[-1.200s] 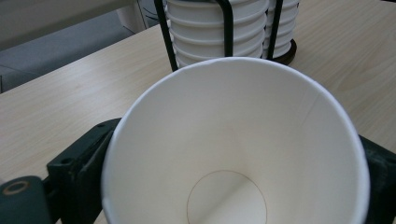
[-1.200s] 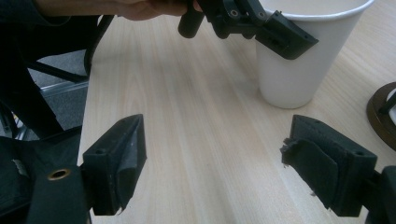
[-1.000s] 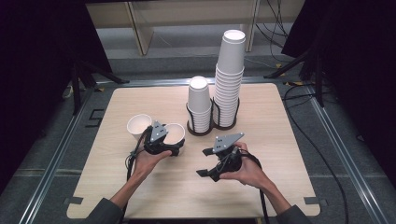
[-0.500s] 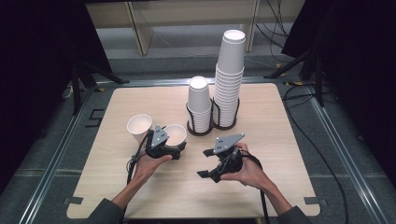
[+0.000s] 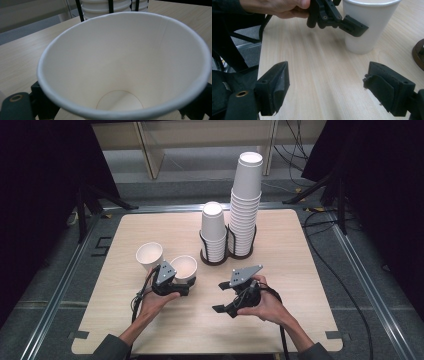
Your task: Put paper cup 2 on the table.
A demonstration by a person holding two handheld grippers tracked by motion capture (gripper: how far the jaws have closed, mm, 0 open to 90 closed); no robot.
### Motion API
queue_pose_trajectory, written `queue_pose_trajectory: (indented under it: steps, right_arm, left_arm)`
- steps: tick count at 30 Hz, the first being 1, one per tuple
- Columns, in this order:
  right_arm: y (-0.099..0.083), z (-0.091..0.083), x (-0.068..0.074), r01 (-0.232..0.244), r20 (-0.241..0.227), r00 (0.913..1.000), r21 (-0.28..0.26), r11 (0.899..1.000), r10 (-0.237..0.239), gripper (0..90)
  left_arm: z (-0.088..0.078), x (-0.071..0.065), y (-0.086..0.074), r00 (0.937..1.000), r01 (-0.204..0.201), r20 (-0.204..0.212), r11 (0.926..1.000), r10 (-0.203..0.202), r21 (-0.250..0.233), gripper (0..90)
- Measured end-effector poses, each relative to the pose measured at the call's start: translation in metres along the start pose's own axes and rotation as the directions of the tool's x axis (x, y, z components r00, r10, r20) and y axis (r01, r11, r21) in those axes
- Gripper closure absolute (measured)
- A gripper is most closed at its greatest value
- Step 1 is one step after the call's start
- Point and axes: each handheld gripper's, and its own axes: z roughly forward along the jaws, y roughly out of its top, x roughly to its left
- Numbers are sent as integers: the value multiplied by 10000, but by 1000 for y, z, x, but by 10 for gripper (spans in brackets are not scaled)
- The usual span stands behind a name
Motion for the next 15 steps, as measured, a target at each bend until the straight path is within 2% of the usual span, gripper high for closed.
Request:
queue_pose_trajectory:
  steps: [6, 8, 9, 11, 12, 14, 15]
  right_arm:
    - [-3, -1, 0, -47, -28, 10000, 83, 10000, 47, 194]
    - [-4, -2, 1, -175, -152, 9997, 110, 9998, 177, 194]
    - [-5, -2, 0, -76, -102, 9999, 65, 9999, 77, 194]
    - [-6, -2, 0, -161, -148, 9998, 100, 9998, 162, 193]
    - [-7, -2, 0, -131, -174, 9998, 102, 9999, 133, 194]
    - [-8, -2, 1, -150, -98, 9998, 123, 9998, 152, 194]
    - [-9, -2, 1, -187, -89, 9998, 151, 9997, 188, 194]
  left_arm:
    - [-5, 1, -5, 9996, 207, 172, 9997, -204, -138, 125]
    - [-7, 1, -6, 9997, 124, 217, 9998, -121, -128, 126]
    - [-9, 1, -7, 9999, 64, 161, 9999, -63, -80, 126]
    - [-12, 1, -8, 9997, 133, 223, 9999, -131, -107, 127]
    - [-15, 2, -8, 9998, -15, 186, 10000, 15, -2, 126]
    - [-18, 3, -10, 9998, 52, 191, 10000, -51, -50, 126]
    - [-20, 4, -10, 9999, -26, 160, 10000, 25, 72, 126]
